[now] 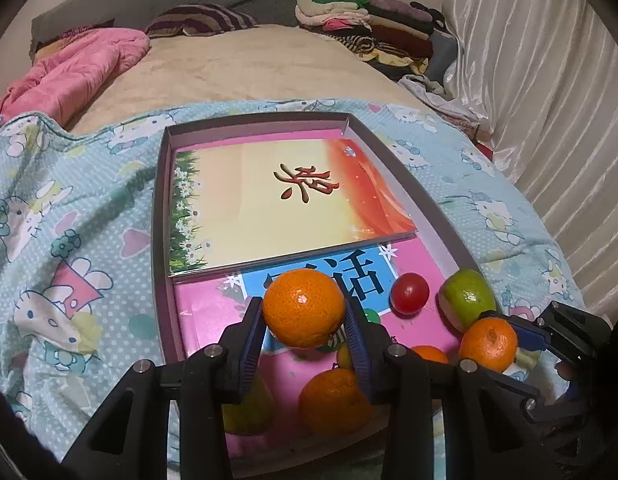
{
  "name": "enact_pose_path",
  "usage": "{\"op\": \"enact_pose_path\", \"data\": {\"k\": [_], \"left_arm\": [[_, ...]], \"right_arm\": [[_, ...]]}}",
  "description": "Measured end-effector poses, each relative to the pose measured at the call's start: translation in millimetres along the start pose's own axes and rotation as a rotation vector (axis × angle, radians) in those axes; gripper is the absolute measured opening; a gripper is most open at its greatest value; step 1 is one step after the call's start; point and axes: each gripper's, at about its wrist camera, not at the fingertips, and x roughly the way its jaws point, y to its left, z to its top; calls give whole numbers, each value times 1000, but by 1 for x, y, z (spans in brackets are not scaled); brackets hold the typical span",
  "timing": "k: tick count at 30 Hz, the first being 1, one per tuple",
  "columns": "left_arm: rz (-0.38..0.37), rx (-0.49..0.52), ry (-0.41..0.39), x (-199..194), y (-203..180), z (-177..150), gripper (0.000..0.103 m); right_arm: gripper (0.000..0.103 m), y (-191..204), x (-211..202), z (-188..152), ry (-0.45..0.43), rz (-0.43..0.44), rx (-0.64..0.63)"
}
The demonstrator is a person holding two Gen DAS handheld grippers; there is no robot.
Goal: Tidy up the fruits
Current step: 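Lift and carry the orange with left tool while right tool carries the mandarin to the tray, then release the orange onto the book with left tool while right tool releases the mandarin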
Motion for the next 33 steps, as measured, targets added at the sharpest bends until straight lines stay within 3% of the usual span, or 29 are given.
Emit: {"op": "enact_pose_path", "data": {"k": [6,33], "left_arm": [[4,0,17,8,-1,0,40],[10,4,20,9,-5,-3,40]], "right_arm": [[38,1,8,-2,16,-31,-40],[40,-2,6,-4,-7,-19,-30]]}}
